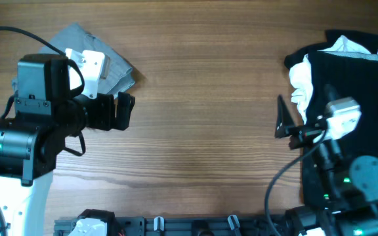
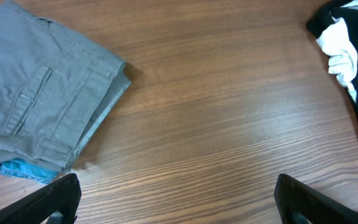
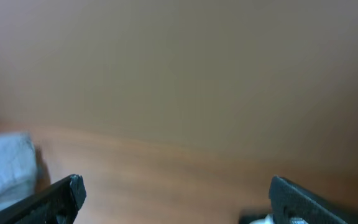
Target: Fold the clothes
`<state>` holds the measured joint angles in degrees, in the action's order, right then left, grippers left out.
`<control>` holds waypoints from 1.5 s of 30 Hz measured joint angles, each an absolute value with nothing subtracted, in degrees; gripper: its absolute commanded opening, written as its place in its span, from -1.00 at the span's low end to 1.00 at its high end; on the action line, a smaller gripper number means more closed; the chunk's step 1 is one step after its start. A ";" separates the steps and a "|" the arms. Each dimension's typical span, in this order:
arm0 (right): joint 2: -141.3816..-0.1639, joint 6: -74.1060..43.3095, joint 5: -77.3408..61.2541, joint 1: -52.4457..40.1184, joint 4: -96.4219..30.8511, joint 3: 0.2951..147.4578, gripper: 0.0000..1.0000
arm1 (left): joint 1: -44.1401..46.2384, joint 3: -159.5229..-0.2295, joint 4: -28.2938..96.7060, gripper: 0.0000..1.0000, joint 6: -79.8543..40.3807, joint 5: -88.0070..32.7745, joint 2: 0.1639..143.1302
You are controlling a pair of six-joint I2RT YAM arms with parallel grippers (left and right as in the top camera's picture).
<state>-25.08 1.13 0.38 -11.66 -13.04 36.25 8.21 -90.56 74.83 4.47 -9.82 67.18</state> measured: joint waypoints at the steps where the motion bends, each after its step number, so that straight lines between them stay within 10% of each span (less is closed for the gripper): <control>1: -23.46 -0.03 0.47 -10.98 -12.16 33.10 0.99 | 8.21 -90.56 74.81 1.00 4.47 -9.80 67.18; 16: -1.15 -14.02 0.54 -7.75 2.28 3.44 0.99 | 8.21 -90.54 74.81 1.00 4.47 -9.65 67.22; 45: -0.99 -17.37 0.49 -7.75 0.23 0.34 0.99 | 8.21 -90.54 74.83 1.00 4.47 -9.65 67.22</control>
<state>-0.99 -17.37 0.49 -7.75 0.23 0.34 8.21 -90.54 74.83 4.47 -9.65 67.22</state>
